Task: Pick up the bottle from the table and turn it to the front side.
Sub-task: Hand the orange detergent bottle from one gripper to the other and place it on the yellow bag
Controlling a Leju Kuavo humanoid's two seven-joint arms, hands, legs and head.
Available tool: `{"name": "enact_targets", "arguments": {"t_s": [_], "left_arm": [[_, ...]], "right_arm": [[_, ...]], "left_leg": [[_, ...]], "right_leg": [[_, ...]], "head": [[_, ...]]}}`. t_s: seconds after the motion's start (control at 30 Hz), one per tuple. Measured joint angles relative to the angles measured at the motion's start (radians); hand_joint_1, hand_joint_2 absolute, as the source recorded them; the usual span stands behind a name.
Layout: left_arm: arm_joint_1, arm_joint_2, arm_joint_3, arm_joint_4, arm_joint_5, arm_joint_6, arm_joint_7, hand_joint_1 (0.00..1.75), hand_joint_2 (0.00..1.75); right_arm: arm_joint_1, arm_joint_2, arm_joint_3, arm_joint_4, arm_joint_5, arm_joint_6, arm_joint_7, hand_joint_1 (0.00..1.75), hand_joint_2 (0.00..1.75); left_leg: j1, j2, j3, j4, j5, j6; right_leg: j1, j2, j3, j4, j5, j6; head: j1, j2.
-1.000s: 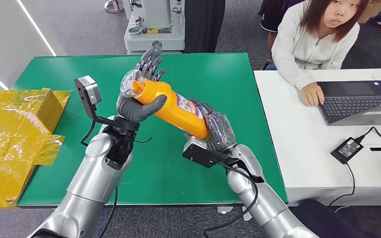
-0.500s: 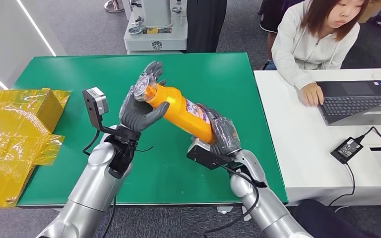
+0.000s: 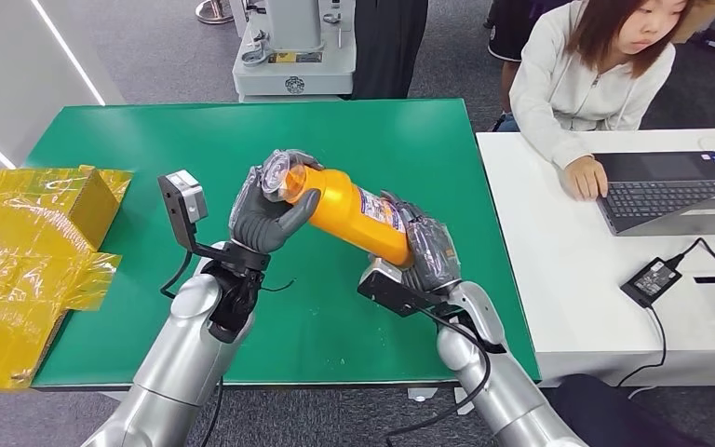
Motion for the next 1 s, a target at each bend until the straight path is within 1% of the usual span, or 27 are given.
{"name": "enact_targets", "arguments": {"t_s": [0.1, 0.23, 0.37, 0.6, 0.8, 0.87, 1.0], "left_arm": [[0.000, -0.008, -0.008, 0.000, 0.007, -0.002, 0.001, 1.75, 1.75], [0.000, -0.019, -0.018, 0.000, 0.018, -0.007, 0.001, 1.75, 1.75], [0.000, -0.026, -0.021, 0.000, 0.028, -0.009, -0.001, 1.75, 1.75], [0.000, -0.035, -0.023, -0.004, 0.003, 0.002, -0.018, 1.75, 1.75], [-0.001, -0.023, -0.022, -0.008, -0.104, 0.064, -0.059, 1.75, 1.75], [-0.003, -0.013, -0.021, -0.008, -0.154, 0.095, -0.078, 1.75, 1.75], [-0.019, 0.003, -0.021, -0.008, -0.310, 0.204, -0.118, 1.75, 1.75]], "right_arm": [[0.007, 0.000, -0.008, -0.004, -0.001, -0.009, -0.002, 1.75, 1.75], [0.017, -0.002, -0.020, -0.013, -0.008, -0.015, -0.007, 1.38, 1.75], [0.029, -0.004, -0.029, -0.029, -0.019, -0.016, -0.017, 0.00, 1.75], [0.072, -0.007, -0.052, -0.088, -0.029, -0.020, -0.020, 0.00, 1.75], [0.136, -0.014, -0.077, -0.173, -0.040, -0.020, -0.031, 0.00, 1.75], [0.158, -0.016, -0.086, -0.201, -0.040, -0.020, -0.035, 0.00, 1.75], [0.189, -0.019, -0.100, -0.255, -0.040, -0.013, -0.042, 0.00, 1.75]], "left_leg": [[0.000, 0.000, 0.000, 0.000, 0.000, 0.000], [0.000, 0.000, 0.000, 0.000, 0.000, 0.000], [0.000, 0.000, 0.000, 0.000, 0.000, 0.000], [0.000, 0.000, 0.000, 0.000, 0.000, 0.000], [0.000, 0.000, 0.000, 0.000, 0.000, 0.000], [0.000, 0.000, 0.000, 0.000, 0.000, 0.000], [0.000, 0.000, 0.000, 0.000, 0.000, 0.000]], "right_leg": [[0.000, 0.000, 0.000, 0.000, 0.000, 0.000], [0.000, 0.000, 0.000, 0.000, 0.000, 0.000], [0.000, 0.000, 0.000, 0.000, 0.000, 0.000], [0.000, 0.000, 0.000, 0.000, 0.000, 0.000], [0.000, 0.000, 0.000, 0.000, 0.000, 0.000], [0.000, 0.000, 0.000, 0.000, 0.000, 0.000], [0.000, 0.000, 0.000, 0.000, 0.000, 0.000]], "head": [[0.000, 0.000], [0.000, 0.000], [0.000, 0.000], [0.000, 0.000], [0.000, 0.000], [0.000, 0.000], [0.000, 0.000]]}}
